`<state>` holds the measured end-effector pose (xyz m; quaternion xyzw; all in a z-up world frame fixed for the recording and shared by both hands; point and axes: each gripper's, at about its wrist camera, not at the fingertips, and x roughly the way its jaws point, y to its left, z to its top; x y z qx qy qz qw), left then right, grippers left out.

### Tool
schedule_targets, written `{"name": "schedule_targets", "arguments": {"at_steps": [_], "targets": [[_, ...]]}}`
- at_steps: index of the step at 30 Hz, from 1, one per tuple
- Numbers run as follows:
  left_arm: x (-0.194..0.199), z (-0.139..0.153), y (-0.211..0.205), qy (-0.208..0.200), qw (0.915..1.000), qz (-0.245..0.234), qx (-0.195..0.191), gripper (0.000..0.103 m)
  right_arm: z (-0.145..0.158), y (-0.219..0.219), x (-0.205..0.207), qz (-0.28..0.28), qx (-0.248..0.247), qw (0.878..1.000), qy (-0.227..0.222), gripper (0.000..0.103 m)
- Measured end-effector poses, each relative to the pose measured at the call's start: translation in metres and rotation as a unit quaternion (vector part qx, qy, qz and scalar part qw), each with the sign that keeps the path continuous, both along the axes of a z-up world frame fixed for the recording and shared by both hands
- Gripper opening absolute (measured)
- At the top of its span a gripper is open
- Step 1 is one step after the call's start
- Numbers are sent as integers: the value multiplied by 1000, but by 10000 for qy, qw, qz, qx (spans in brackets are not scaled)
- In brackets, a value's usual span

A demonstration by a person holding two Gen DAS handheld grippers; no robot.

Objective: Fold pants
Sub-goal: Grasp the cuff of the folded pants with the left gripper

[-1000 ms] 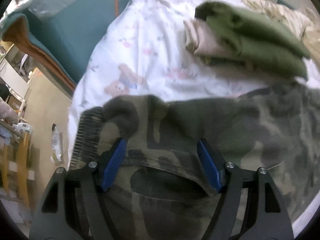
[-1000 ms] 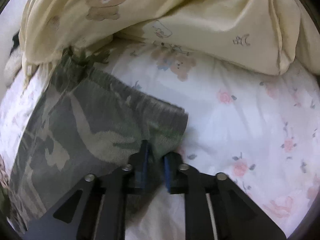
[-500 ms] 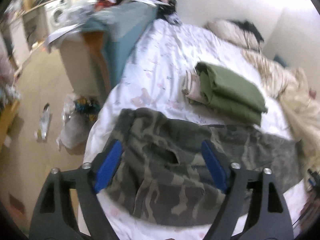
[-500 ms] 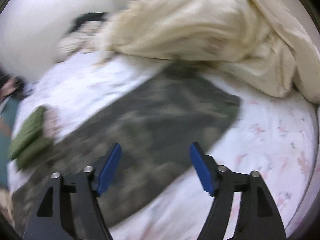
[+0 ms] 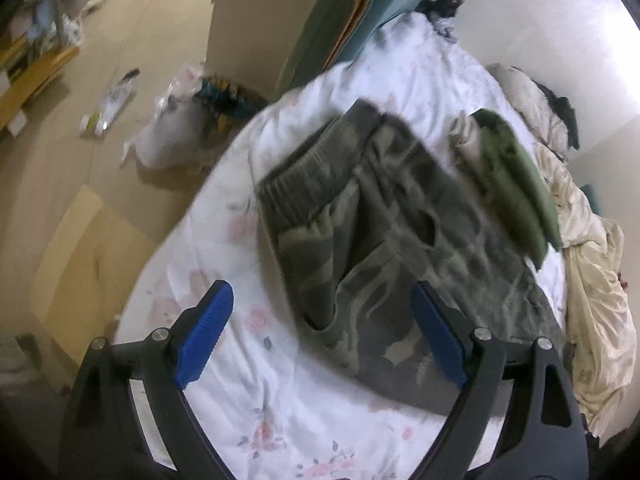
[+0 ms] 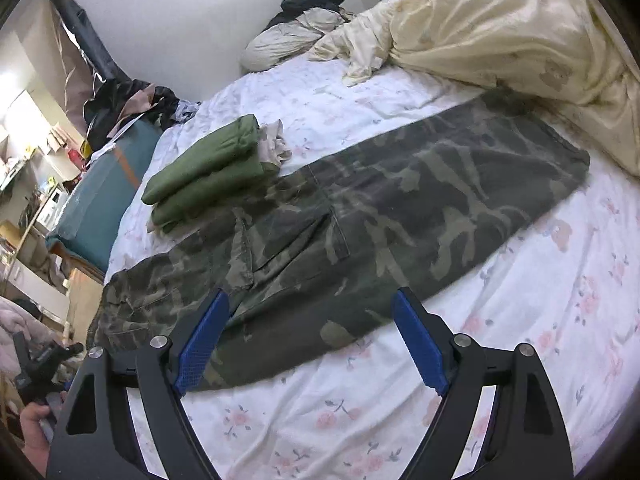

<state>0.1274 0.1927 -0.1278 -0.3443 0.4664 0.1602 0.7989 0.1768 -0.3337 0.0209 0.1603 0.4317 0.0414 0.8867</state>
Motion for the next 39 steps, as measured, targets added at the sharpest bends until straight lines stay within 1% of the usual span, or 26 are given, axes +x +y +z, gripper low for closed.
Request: {"name": "schedule_targets", "arguments": {"at_steps": [1,2,6,8,11,12,13,14,15,17,18,20,21,23,24,25,26,27,29,30,31,32,34,36,38,39], "targets": [[5,-6,-2,-32,10000,-39,-36,78,-1,0,2,-17,-17,10000,-15,86],[12,-10,-4,-75,9999,-77,-21,77,-4,0,2,-27,-5,10000,-8,86],[35,-25,-7,-124,9997,-195,67,77,-10,-6,6,-83,208,9997,138,86],[45,-31,-5,-134,9997,-215,72,74,-13,-10,8,-152,277,9993,199,86],[56,-33,-9,-223,9982,-536,168,73,-20,-21,13,-310,559,9974,342,86],[57,-30,-8,-406,9974,-583,96,73,-22,-23,14,-347,668,9964,386,86],[57,-24,-6,-718,9953,-653,29,72,-25,-26,16,-384,804,9950,443,86],[58,-20,-6,-825,9939,-723,62,72,-29,-30,18,-433,974,9929,523,86],[59,-19,-6,-835,9934,-781,55,73,-32,-32,19,-465,1090,9913,578,86],[61,-26,-3,-708,9941,-814,-106,73,-40,-38,22,-558,1429,9854,736,86],[64,-33,-3,-498,9954,-817,-104,73,-44,-40,23,-615,1558,9827,796,86],[71,-53,-3,-49,9953,-911,-338,73,-49,-43,24,-697,1696,9792,868,86],[72,-59,-5,70,9951,-942,-300,72,-50,-44,24,-709,1719,9785,896,86],[76,-54,-8,-20,9958,-916,-79,71,-52,-43,24,-692,1705,9785,933,86],[76,-52,-9,-73,9962,-870,-42,58,-52,-43,23,-690,1677,9790,932,86],[78,-47,-9,-192,9964,-826,-4,41,-52,-43,23,-695,1650,9795,922,86],[79,-42,-8,-317,9960,-837,46,32,-52,-44,23,-697,1631,9798,921,86],[79,-36,-9,-503,9947,-884,154,14,-53,-45,23,-697,1639,9797,918,86],[76,-12,-19,-986,9879,-1074,526,8,-52,-49,24,-710,1691,9792,862,86],[76,-5,-23,-1110,9853,-1153,599,7,-52,-52,24,-742,1710,9790,830,86],[79,-2,-25,-1068,9850,-1203,625,7,-52,-56,25,-778,1752,9782,793,86],[82,-2,-25,-941,9866,-1159,654,7,-53,-60,26,-822,1795,9773,769,86],[82,-3,-22,-723,9908,-945,640,7,-57,-72,27,-1002,1844,9749,739,86],[81,-5,-22,-551,9931,-802,649,7,-70,-86,26,-1212,1897,9706,851,86],[81,-5,-23,-438,9930,-798,747,7,-93,-106,21,-1577,2201,9571,1033,86],[82,-4,-24,-421,9930,-787,775,7,-107,-116,15,-1814,2418,9462,1157,86]]}}
